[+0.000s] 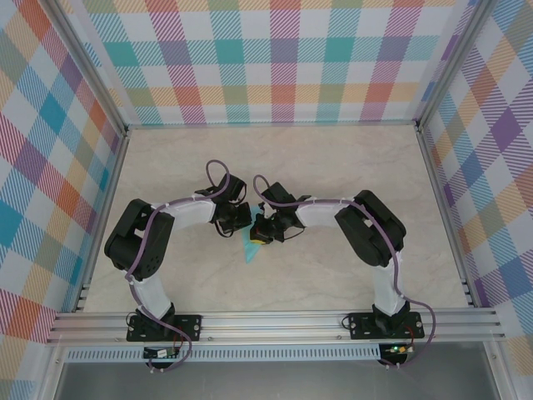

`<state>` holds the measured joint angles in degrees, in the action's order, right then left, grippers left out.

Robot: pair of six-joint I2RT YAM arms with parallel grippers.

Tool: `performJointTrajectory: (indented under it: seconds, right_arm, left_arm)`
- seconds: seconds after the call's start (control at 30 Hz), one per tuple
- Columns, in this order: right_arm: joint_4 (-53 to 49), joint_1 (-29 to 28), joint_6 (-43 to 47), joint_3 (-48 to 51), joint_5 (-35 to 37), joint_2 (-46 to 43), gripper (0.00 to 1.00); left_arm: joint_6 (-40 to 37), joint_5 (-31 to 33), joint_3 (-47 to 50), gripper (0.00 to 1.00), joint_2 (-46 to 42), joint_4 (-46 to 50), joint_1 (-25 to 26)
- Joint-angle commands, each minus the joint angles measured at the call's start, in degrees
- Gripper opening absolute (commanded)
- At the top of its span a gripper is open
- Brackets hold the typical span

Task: Fold a paper plane with a square sheet of paper (pick it up from the middle)
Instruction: Third fold the triangle at the center of the table.

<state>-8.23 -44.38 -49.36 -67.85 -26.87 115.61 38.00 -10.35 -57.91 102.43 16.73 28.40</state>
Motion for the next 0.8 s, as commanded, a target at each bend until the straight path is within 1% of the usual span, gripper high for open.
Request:
performJointTrajectory:
  seconds: [0.0, 0.4, 0.77]
  right_arm:
    - [-1.0, -0.4, 2.5, -1.8, -0.6, 1.3, 0.05]
    - [-2.4, -0.5, 4.4, -3.1, -0.4, 2.3, 0.04]
    - [-4.5, -0.5, 6.4, -2.4, -0.2, 1.4, 0.05]
  left_arm:
    - [-0.8, 0.8, 0.2, 0.02, 1.8, 2.3, -0.4]
    - [-0.9, 0.8, 0.0, 0.02, 1.7, 2.6, -0.4]
    - [-0.9, 0.7, 0.0, 0.02, 1.8, 2.6, -0.4]
